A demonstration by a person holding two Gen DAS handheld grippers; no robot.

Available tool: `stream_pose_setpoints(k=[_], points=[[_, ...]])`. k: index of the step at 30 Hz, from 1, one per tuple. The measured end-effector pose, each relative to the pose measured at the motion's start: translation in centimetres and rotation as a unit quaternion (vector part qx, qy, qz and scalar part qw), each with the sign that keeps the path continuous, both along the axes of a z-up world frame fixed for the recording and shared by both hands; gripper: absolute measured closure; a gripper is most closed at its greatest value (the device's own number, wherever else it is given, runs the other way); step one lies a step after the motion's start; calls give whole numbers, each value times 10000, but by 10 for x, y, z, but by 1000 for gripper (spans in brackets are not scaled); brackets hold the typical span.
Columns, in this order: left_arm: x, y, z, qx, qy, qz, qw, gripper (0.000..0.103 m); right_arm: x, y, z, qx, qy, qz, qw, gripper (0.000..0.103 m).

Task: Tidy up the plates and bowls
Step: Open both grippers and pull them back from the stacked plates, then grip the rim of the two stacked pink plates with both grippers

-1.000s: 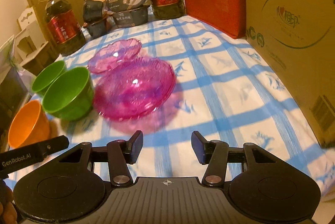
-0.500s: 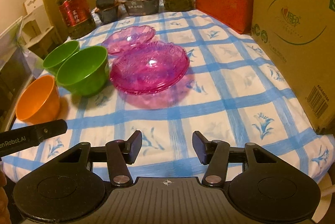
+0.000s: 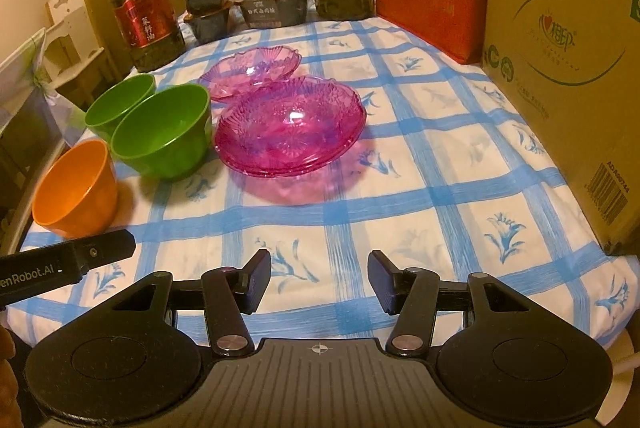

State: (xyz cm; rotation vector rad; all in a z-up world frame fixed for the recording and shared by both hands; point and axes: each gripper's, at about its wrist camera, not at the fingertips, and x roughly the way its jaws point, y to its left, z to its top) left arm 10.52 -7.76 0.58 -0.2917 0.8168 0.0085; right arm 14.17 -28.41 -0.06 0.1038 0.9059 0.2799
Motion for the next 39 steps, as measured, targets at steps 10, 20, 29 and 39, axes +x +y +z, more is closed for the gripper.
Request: stream_pose_setpoints(k=[10,20,29,39], points=[[5,0,0,18,-14,-79,10000,57,4,2,0,-2,25,14,10000,49],[23,12,9,60,-39,-174,9998,57,25,11,7,1,9,118,9999,49],[52,31,25,54,-77,-236,9997,57,57,25,22,99,-91,284,9995,49],[101,49,33,361,-25,-346,9987,57,105,40,30,177,-128,417,9989,49]])
